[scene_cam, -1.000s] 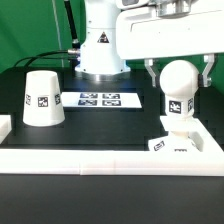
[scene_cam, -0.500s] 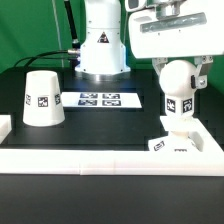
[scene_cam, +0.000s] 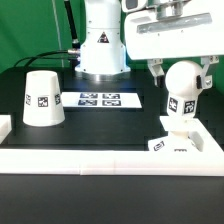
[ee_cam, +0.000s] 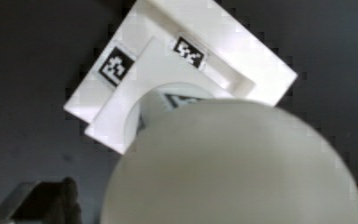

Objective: Assemble lamp

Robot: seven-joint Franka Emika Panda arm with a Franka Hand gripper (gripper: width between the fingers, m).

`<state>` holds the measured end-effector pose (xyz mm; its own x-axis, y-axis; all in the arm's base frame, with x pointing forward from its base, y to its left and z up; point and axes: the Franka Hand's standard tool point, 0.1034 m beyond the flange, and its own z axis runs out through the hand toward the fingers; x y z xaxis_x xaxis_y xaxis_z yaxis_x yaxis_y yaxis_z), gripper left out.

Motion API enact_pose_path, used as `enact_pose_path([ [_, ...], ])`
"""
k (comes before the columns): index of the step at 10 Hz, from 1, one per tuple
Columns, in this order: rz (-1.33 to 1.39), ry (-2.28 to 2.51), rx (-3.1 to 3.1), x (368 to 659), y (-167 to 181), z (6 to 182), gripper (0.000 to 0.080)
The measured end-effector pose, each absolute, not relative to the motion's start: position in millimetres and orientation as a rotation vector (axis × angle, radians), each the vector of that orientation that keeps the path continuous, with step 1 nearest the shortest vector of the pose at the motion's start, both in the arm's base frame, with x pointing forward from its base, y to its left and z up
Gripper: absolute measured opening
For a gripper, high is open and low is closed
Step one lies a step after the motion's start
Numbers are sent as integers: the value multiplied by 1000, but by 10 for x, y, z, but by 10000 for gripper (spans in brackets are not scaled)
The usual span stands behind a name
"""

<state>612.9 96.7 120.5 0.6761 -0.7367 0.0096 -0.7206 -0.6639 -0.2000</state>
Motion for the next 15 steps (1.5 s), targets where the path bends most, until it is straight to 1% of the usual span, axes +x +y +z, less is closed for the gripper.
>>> enact_pose_path([
  [1,-147,1042,-2773,6129,968,1204,697],
  [5,-164,582,-2925,6132,998,1168,698],
  [8,-201,181,-3019,6152,1031,1183,698],
  [11,-219,-122,-3049,6148,1062,1185,698],
  [15,-216,-597,-3022,6182,1015,1180,698],
])
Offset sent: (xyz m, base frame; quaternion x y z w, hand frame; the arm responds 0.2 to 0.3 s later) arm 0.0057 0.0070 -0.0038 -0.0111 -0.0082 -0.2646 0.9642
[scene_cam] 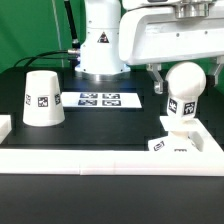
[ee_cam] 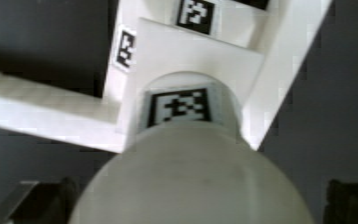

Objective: Assemble lamp

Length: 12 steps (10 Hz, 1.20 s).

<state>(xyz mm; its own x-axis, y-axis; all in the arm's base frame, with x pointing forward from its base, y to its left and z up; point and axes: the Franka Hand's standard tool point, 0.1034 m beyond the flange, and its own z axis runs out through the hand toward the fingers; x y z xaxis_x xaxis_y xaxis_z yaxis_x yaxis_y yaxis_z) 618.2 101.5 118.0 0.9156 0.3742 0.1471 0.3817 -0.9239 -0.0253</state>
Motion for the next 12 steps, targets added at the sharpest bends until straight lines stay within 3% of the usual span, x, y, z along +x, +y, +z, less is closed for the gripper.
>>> enact_pose_path([
  [3,-223,-713,-3001,6200,1024,1185,698],
  [4,-225,-713,-3001,6202,1023,1184,581],
  [8,-226,-663,-3009,6203,1014,1184,577],
  [12,-269,19,-3046,6191,946,1190,577],
])
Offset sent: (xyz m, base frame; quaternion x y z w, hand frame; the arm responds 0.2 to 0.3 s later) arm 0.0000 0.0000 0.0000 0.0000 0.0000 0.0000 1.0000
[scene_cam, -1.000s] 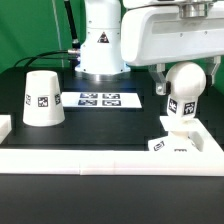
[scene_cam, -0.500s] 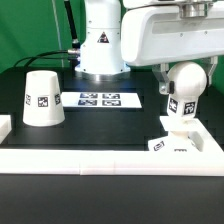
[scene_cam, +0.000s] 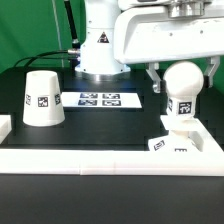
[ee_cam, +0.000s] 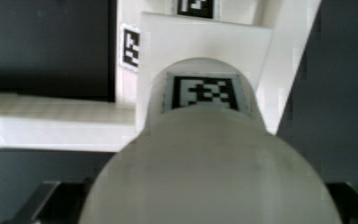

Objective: Assemble lamp

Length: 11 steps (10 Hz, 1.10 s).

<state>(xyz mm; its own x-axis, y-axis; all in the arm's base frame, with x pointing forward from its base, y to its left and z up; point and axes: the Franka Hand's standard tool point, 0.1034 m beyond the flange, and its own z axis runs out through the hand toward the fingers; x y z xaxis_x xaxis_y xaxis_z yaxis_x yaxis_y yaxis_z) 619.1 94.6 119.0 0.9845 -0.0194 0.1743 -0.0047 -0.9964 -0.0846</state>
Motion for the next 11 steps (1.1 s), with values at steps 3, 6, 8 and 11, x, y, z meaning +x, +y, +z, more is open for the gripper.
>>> enact_pose_path([
  [3,-231,601,-2968,6144,900,1180,579],
  [6,-149,1059,-2825,6095,937,1164,579],
  [8,-86,1319,-2702,6057,994,1154,579],
  [11,-58,1534,-2572,6049,1024,1150,579],
])
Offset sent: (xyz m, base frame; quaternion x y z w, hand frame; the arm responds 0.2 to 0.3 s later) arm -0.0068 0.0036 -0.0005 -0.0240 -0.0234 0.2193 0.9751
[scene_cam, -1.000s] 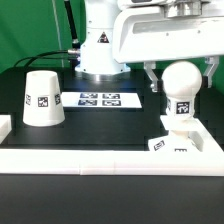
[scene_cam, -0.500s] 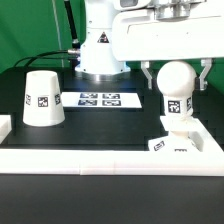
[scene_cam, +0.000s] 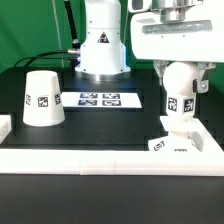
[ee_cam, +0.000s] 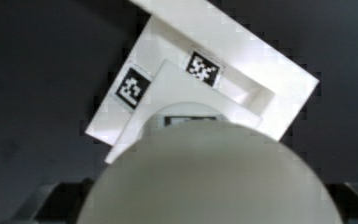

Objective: Assemble lamp

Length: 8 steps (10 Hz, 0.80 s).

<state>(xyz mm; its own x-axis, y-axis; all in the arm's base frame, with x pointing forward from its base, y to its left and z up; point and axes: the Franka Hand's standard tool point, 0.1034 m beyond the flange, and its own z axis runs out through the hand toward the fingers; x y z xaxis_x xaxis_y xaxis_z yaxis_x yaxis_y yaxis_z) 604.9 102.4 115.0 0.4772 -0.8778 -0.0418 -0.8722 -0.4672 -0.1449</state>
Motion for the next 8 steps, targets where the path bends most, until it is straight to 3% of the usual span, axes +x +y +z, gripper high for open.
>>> enact_pose_path([
  [2,-64,1465,-2613,6050,1027,1149,579],
  [3,-71,1388,-2656,6053,1026,1152,672],
  [4,-81,1273,-2715,6054,1016,1152,692],
  [8,-123,639,-2946,6093,1035,1161,699],
])
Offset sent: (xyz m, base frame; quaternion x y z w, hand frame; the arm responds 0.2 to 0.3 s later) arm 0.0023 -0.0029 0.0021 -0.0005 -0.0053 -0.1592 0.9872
